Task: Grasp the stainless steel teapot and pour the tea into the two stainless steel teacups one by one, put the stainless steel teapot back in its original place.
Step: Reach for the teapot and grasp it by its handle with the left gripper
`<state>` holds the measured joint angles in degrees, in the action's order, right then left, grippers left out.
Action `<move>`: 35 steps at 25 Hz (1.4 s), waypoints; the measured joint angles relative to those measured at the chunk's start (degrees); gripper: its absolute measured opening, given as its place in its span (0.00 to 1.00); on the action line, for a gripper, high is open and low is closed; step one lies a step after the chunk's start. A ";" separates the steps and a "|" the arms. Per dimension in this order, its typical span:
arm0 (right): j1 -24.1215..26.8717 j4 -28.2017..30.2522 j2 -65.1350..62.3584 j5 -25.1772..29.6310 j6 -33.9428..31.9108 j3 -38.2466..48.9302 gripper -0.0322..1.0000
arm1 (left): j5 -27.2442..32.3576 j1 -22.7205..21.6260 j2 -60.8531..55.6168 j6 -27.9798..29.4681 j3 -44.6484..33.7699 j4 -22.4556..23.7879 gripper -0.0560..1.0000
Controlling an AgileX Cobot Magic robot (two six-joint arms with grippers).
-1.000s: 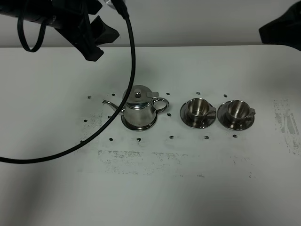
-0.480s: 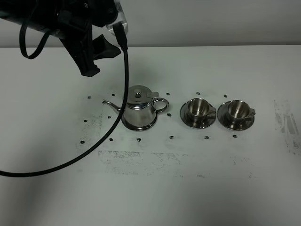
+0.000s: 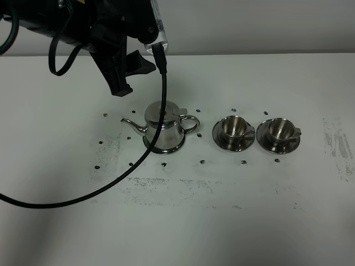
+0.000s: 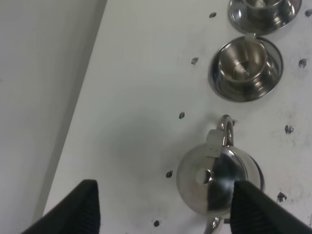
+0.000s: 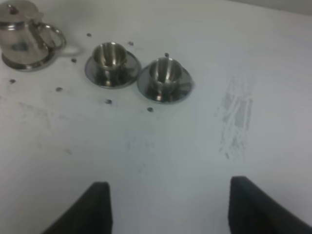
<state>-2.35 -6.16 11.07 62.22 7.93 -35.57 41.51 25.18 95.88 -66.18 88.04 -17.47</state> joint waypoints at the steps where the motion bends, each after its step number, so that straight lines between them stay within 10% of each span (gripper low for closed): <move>1: 0.00 0.30 -1.50 -0.05 -0.36 0.94 0.52 | -0.27 0.00 0.00 -0.02 0.00 0.00 0.57; 27: 0.00 4.16 -11.45 1.61 -6.49 5.61 0.51 | -3.47 1.05 2.81 0.06 -0.07 2.08 0.57; 35: 0.00 4.12 -11.50 1.61 -6.49 5.61 0.51 | -3.37 8.83 6.65 14.04 2.75 20.10 0.57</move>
<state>-2.35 -2.04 -0.43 63.83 1.44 -29.97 38.15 34.01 102.53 -52.14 90.80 2.63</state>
